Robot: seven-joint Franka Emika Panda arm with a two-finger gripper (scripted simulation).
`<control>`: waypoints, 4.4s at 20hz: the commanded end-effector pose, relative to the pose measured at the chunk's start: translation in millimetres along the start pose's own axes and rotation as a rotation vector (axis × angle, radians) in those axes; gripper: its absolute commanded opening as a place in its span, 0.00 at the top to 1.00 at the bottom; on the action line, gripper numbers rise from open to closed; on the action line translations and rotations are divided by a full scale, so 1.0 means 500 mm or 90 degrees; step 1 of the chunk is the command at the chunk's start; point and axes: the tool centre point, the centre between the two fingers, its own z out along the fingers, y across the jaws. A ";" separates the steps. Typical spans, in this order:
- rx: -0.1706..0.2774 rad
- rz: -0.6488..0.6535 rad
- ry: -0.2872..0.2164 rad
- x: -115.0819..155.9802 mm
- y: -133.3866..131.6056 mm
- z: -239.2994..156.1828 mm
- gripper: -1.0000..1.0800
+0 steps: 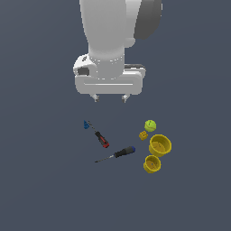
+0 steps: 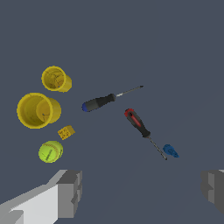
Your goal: Pick up a designated object from a clutter of objects.
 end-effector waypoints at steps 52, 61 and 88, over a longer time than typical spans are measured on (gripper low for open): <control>-0.015 -0.099 0.010 0.274 -0.346 0.404 0.04; -0.013 -0.102 0.011 0.282 -0.370 0.444 0.04; -0.013 -0.102 0.011 0.283 -0.369 0.544 1.00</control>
